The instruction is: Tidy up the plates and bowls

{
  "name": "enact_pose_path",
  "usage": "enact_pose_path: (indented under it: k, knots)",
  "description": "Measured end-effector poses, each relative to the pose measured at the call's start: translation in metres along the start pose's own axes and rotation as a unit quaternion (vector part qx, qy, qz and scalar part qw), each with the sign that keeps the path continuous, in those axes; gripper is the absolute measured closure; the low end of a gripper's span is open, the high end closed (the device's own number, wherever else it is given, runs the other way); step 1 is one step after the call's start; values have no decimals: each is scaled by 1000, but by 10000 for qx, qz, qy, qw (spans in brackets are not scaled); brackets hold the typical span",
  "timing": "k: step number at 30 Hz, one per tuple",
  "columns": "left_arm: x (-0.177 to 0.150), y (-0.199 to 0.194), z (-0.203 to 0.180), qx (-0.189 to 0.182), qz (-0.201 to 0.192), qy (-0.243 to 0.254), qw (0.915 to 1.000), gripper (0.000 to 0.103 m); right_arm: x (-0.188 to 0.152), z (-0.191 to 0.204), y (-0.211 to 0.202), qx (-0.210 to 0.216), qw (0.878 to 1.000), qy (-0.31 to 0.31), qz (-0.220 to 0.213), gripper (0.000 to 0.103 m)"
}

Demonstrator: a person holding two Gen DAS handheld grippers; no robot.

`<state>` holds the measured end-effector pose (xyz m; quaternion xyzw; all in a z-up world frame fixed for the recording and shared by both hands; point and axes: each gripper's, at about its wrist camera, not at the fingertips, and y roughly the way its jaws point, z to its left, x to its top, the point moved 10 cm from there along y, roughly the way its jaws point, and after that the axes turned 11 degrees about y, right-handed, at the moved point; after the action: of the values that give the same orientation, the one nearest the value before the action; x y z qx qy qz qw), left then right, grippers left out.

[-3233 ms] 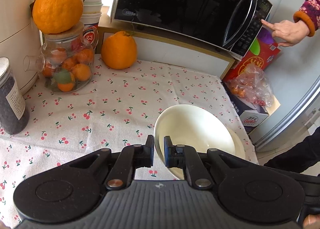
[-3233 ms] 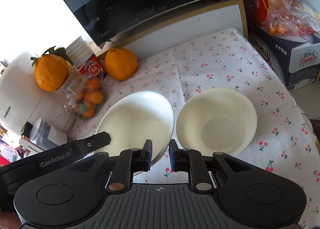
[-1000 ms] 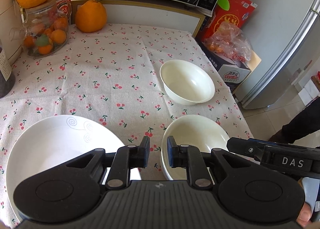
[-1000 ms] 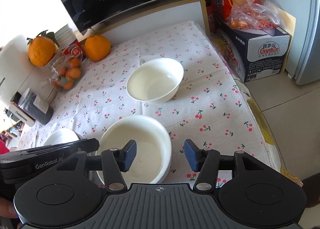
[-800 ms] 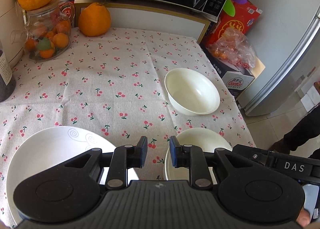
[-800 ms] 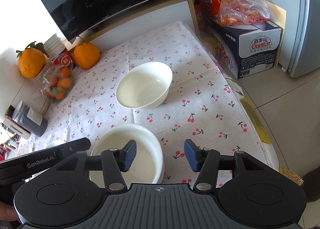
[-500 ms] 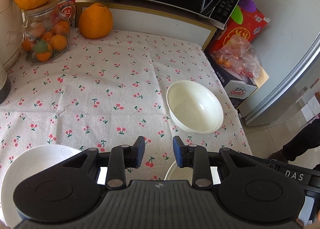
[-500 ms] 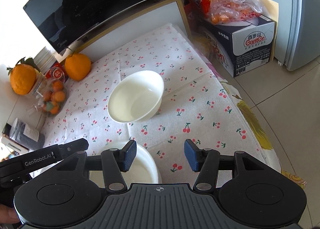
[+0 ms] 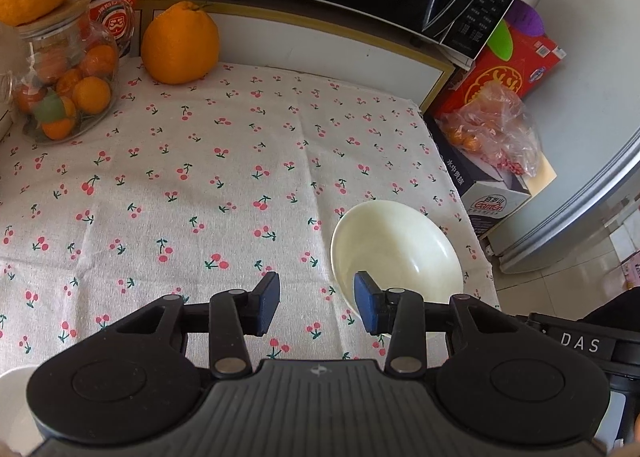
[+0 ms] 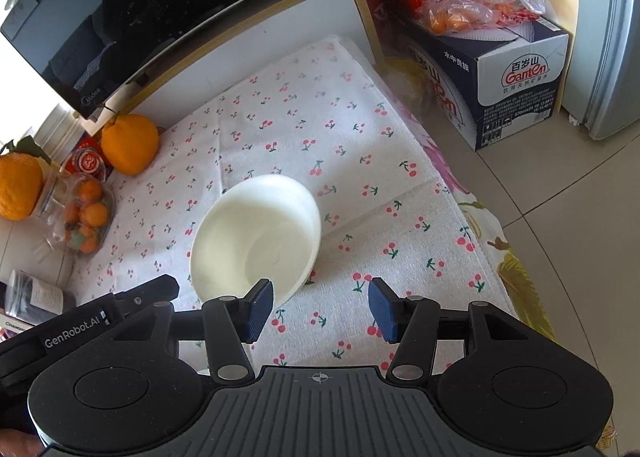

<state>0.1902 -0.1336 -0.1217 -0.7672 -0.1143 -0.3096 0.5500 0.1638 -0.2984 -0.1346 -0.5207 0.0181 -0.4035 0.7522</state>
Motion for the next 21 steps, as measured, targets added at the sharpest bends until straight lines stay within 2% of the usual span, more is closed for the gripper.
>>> enact_pose_path:
  k: [4, 7, 11, 21]
  knots:
    - [6, 7, -4, -7, 4, 6, 10000, 73, 7, 0, 6, 50, 10000, 56, -33, 51]
    - [7, 16, -8, -24, 61, 17, 10000, 76, 10, -3, 15, 47, 9999, 162, 12, 58]
    - [9, 26, -13, -26, 110, 59, 9999, 82, 8, -3, 28, 37, 9997, 192, 138, 75]
    - [11, 35, -10, -16, 128, 22, 9999, 90, 2, 6, 39, -10, 9999, -33, 164, 89]
